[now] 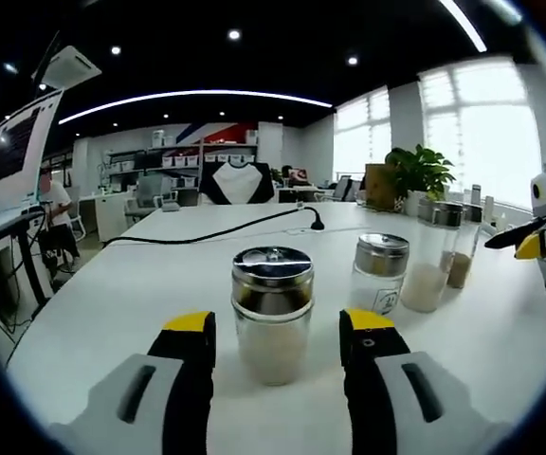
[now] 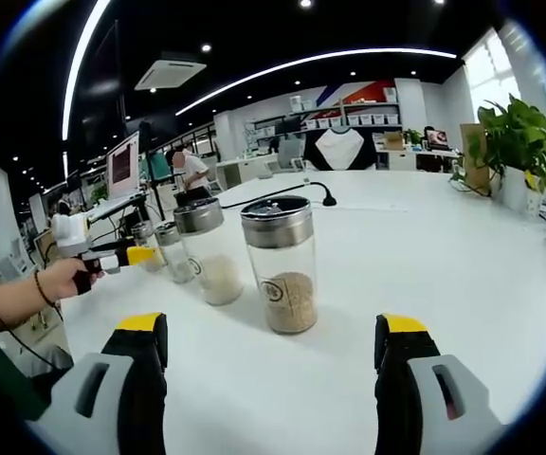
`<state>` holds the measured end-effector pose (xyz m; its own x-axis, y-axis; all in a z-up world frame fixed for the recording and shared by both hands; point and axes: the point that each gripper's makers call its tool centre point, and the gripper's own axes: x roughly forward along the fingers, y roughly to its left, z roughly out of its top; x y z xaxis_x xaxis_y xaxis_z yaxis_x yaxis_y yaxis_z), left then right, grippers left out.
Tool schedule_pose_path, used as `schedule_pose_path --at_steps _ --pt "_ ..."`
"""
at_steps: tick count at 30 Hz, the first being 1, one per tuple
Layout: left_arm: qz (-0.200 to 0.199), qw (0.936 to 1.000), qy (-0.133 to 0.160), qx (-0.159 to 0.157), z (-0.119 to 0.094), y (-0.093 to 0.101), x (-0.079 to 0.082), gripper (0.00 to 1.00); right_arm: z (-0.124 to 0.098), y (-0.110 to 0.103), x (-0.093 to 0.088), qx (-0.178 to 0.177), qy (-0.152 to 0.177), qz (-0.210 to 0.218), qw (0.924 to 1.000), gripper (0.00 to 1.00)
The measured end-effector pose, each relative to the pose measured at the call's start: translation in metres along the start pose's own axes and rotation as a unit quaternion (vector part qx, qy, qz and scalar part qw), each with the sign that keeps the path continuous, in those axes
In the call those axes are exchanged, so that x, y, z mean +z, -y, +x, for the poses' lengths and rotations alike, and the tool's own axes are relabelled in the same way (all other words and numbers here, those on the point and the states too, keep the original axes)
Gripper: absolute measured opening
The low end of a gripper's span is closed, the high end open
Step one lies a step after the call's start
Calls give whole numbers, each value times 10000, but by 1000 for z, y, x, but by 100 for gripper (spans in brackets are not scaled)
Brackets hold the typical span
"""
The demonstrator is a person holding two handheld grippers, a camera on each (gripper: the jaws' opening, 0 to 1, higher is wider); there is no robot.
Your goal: Rotate the seasoning bottle until the label or dispensing opening points toward the visible target arrow and the bottle remains upright within the marked orientation range
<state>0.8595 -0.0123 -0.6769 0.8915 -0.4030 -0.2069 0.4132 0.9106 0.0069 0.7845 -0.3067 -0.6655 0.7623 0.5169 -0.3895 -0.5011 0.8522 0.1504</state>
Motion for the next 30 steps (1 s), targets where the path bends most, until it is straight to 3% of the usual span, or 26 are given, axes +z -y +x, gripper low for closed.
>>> schedule_pose_path --at_steps 2,6,16,22,27,30 --pt "121 9997 -29 -229 1 2 1 58 -1 2 -1 -25 4 15 10000 92" --pt "268 9986 -258 -367 3 -6 -9 64 -1 4 -1 -58 12 40 10000 92" --pt "314 9930 -104 -1137 6 3 -3 63 -1 2 0 -53 8 -5 10000 92" --pt "729 9858 -159 -1506 9 8 -4 59 -3 3 0 -79 8 -13 10000 92" --pt "619 9813 -193 -1812 11 11 -4 60 -4 4 0 -95 -6 -56 9999 92" --pt "536 9815 -207 -1829 13 7 -5 59 -4 4 1 -81 8 -56 10000 92"
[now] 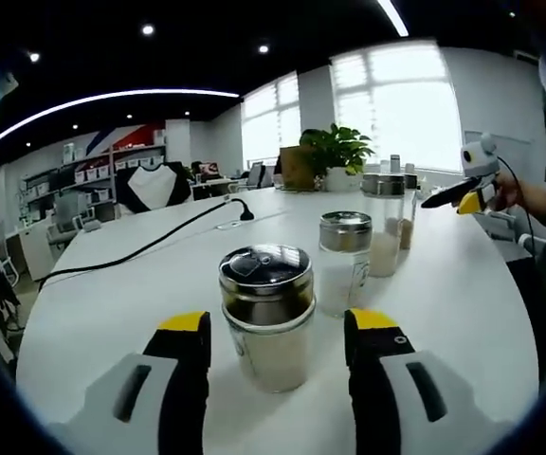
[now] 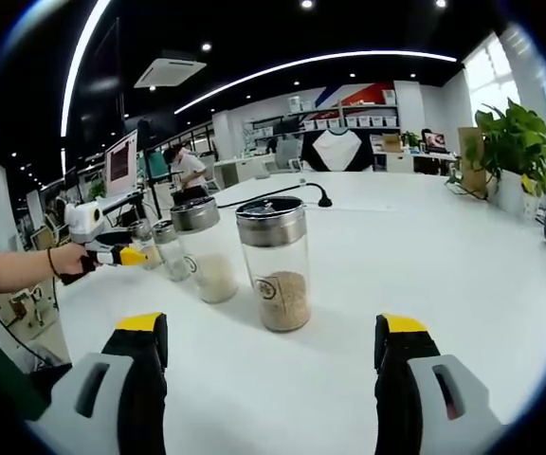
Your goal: Rotate the seasoning bottle until the label or dispensing opening points toward the visible target arrow and the bottle remains upright within the marked orientation range
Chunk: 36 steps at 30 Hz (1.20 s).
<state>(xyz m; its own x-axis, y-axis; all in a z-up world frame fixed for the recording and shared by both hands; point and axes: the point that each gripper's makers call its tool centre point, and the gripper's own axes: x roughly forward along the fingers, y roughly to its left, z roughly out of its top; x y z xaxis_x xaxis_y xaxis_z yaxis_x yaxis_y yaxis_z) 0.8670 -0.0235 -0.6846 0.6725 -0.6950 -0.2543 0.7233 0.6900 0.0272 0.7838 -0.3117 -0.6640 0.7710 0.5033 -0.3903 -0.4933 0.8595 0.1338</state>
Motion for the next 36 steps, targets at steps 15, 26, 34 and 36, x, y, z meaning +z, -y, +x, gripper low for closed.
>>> schedule_pose_path --at_steps 15,26,34,36 --pt "-87 9996 218 -156 0 3 7 36 -1 3 -4 -34 -11 42 10000 92" --pt "-122 9995 251 -130 1 3 6 35 -2 2 -6 -45 -8 52 10000 92" --pt "-162 9996 228 -23 2 3 6 35 -2 2 -6 -39 -8 66 10000 92" --pt "-174 9996 222 9 2 3 6 35 -2 2 -6 -38 -14 76 10000 92"
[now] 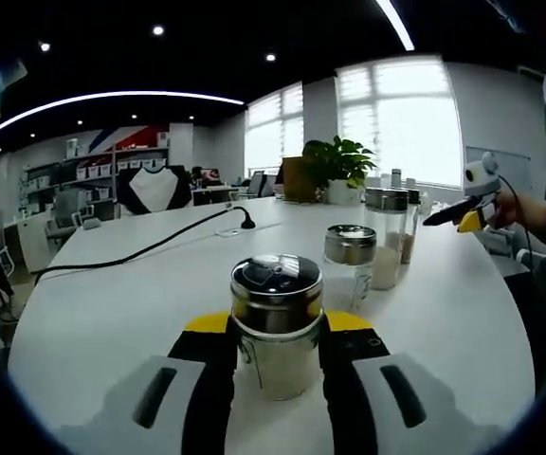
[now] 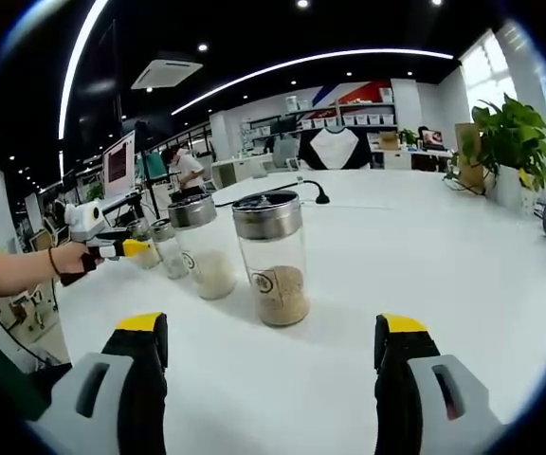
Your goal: Rotate the seasoning bottle until the label or dispensing opening points toward the visible target arrow and the bottle remains upright within the marked orientation range
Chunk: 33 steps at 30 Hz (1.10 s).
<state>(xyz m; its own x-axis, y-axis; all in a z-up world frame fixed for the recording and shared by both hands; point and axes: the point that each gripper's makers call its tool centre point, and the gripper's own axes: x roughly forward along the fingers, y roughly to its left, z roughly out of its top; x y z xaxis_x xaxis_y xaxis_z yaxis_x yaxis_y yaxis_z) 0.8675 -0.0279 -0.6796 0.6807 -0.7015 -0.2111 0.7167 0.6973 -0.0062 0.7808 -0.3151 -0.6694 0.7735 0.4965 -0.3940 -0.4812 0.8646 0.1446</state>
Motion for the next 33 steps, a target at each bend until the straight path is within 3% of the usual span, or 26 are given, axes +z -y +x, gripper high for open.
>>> schedule_pose_path --at_steps 14,33 --pt "-48 9996 12 278 0 1 1 35 0 1 0 -22 -19 -34 10000 92" --pt "-243 9933 101 1121 0 -3 -1 35 -1 1 5 -21 28 -61 10000 92"
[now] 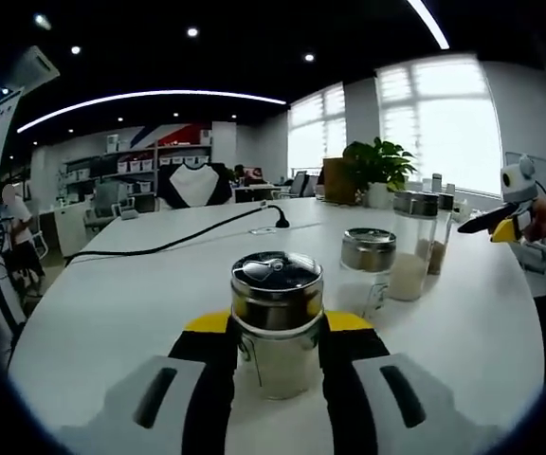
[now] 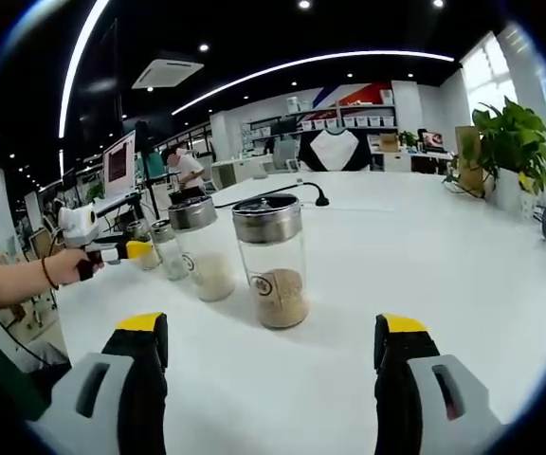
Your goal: Rotate the seasoning bottle until the label or dispensing opening points toward the visible target arrow and the bottle remains upright within the marked orientation range
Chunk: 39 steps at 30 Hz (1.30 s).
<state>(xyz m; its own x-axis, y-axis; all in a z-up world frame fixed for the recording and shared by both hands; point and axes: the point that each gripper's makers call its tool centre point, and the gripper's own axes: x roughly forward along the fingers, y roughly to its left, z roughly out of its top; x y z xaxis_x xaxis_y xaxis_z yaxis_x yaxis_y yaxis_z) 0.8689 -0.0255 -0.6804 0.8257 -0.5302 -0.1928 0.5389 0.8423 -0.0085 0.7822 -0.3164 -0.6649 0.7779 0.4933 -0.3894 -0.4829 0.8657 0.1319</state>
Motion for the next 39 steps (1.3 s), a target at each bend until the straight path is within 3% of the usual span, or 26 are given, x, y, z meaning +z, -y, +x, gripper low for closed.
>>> schedule_pose_path --at_steps 11,18,29,39 --pt "-107 9983 71 575 -1 -3 0 35 0 2 -1 -18 -11 8 10000 92" --pt "-159 9967 109 783 -1 -5 0 35 1 1 -1 6 -18 8 10000 92" --pt "-368 9893 40 1414 -1 -11 -1 35 1 2 -3 -11 -15 57 10000 91" --pt "-363 9846 55 1711 -2 -14 -1 35 0 4 -3 -41 -10 77 10000 91"
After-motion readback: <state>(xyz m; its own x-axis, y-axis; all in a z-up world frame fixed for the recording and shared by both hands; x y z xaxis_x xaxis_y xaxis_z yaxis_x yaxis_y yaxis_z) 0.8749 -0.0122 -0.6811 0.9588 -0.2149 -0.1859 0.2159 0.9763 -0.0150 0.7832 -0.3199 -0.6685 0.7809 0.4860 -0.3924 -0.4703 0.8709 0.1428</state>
